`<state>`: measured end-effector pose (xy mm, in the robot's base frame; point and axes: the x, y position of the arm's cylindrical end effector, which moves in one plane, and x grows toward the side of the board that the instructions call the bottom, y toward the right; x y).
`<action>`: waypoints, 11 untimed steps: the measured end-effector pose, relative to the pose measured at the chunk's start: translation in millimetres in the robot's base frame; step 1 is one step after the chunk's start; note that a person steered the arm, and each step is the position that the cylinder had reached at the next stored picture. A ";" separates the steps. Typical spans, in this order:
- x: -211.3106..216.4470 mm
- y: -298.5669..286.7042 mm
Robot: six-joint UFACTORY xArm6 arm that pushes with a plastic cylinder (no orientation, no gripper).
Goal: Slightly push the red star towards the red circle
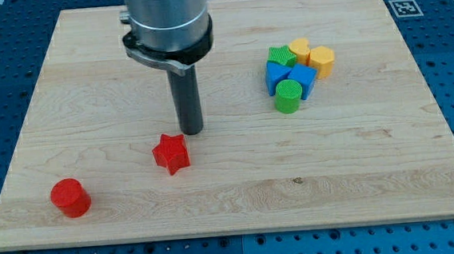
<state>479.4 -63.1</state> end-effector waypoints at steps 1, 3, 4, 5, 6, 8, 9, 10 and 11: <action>29.9 -7.1; 33.7 5.6; 37.8 53.4; 47.4 37.9; 60.0 3.2; 61.7 23.6; 81.8 19.3; 94.1 -14.7; 94.4 -42.4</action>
